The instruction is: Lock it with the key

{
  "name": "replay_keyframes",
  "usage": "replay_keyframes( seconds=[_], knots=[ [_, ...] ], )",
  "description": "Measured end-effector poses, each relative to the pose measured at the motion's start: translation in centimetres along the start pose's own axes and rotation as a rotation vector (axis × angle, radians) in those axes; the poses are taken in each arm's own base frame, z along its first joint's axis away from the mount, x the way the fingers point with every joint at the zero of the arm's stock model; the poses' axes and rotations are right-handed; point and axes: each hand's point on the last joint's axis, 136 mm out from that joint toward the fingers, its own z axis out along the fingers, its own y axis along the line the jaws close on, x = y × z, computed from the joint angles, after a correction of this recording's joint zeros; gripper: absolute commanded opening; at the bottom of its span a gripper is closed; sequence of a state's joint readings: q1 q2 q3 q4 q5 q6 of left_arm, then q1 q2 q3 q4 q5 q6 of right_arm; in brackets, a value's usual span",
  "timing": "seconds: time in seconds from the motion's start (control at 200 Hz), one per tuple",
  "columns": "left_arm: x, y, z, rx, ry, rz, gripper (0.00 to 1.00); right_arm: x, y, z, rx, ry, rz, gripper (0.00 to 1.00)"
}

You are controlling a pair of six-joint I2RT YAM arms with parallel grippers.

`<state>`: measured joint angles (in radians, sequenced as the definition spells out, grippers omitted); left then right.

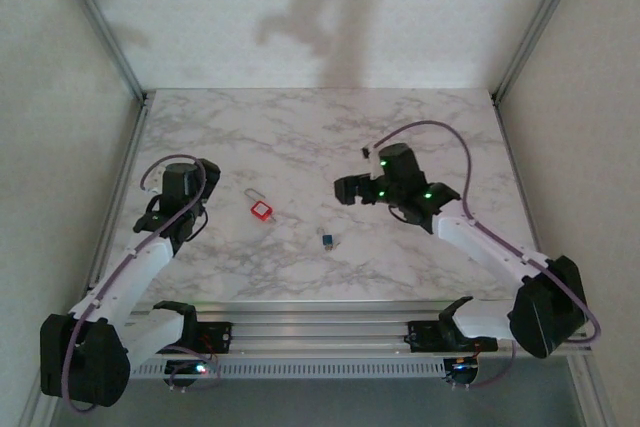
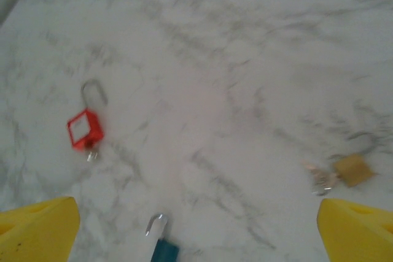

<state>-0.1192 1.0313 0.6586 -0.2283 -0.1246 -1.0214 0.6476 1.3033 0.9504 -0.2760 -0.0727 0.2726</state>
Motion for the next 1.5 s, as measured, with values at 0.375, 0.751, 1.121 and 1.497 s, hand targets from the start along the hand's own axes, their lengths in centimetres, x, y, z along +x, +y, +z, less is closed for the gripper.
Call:
replay_keyframes(
  seconds=[0.375,0.751,1.121,1.497],
  knots=[
    [-3.6,-2.2,-4.5,0.036,-0.049,0.076,0.99,5.4,10.7,7.2,-0.102,0.253,-0.35,0.97],
    [-6.8,-1.5,-7.7,0.064,-0.159,0.168,1.0,4.0,14.3,13.9,-0.075,0.311,-0.471,0.92],
    [-7.4,-0.4,-7.7,0.056,-0.16,0.159,0.99,4.3,15.1,18.5,-0.058,0.37,-0.521,0.86],
    [-7.7,-0.4,-8.6,0.077,-0.183,0.164,0.99,4.8,14.8,21.0,-0.024,0.419,-0.556,0.8]
  ],
)
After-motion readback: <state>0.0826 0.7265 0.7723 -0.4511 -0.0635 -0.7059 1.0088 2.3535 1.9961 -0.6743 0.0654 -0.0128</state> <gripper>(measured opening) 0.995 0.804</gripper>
